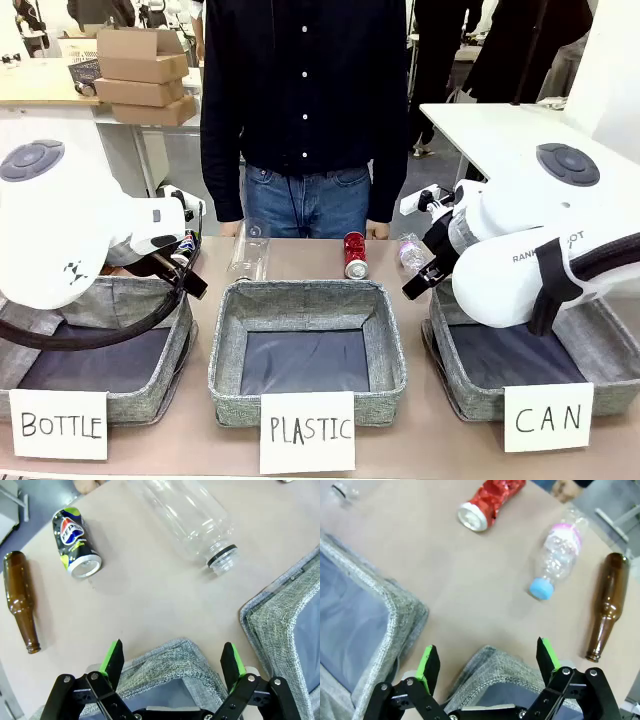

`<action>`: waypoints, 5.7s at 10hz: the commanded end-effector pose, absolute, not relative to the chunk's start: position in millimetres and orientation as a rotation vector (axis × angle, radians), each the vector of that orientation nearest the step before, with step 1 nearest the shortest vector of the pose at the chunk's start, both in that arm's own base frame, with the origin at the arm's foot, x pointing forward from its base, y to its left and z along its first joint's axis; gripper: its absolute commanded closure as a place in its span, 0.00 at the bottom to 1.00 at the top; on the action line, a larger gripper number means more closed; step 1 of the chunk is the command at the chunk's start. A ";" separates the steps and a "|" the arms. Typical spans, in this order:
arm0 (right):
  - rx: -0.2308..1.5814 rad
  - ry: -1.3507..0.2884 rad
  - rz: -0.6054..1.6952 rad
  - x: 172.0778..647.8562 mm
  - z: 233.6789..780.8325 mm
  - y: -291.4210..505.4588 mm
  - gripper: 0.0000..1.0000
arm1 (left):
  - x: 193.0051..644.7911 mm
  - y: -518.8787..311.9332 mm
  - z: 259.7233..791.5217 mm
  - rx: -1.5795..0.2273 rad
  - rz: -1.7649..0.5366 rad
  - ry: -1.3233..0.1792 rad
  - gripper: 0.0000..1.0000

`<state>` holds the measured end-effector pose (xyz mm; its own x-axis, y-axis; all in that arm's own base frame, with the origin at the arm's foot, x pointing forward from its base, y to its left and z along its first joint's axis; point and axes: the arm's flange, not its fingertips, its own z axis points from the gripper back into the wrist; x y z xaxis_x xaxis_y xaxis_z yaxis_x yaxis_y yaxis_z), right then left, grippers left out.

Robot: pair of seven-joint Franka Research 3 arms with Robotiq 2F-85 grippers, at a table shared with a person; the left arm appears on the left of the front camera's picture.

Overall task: Sort the can waste into the basket.
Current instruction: Pick up the can waste from the table and place it in the right Fabric basket.

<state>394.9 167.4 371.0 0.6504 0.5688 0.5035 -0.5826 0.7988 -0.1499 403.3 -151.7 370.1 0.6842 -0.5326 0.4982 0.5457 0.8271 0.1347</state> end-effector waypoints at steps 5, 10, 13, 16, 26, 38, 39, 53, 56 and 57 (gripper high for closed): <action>0.026 -0.563 0.654 394.9 371.1 167.4 0.00 | 403.3 -151.8 370.1 -0.025 -0.604 -0.551 0.00; 0.026 -0.563 0.654 394.9 371.0 167.4 0.00 | 403.3 -151.7 370.1 -0.025 -0.604 -0.550 0.00; 0.100 -0.562 0.746 288.2 506.0 125.1 0.00 | 298.8 -153.4 523.4 -0.006 -0.544 -0.622 0.00; 0.053 -0.583 0.714 332.2 504.7 151.5 0.00 | 260.6 -132.2 470.9 0.112 -0.648 -0.357 0.00; 1.321 -0.270 0.166 338.2 525.9 37.8 0.00 | 296.9 -28.0 491.3 -1.220 -0.453 -0.743 0.00; 1.358 -0.257 0.092 341.8 515.7 23.3 0.00 | 357.8 -34.3 493.1 -1.248 -0.424 -0.633 0.00; 1.334 -0.235 0.078 336.9 514.9 21.5 0.00 | 357.8 -34.3 493.1 -1.248 -0.424 -0.633 0.00; 0.287 -0.220 -0.056 539.6 383.5 229.7 0.00 | 357.8 -34.3 493.1 -1.248 -0.424 -0.633 0.00; 0.185 -0.233 -0.073 587.0 352.9 262.7 0.00 | 357.8 -34.3 493.1 -1.248 -0.424 -0.633 0.00; 0.172 -0.221 -0.058 598.5 343.3 269.8 0.00 | 357.8 -34.3 493.1 -1.248 -0.424 -0.633 0.00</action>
<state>575.3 248.1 338.1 0.9749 -0.0566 0.2155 0.0104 0.9776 0.2101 356.5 -32.3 493.9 0.7770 0.0304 0.6287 0.5940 0.2952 -0.7484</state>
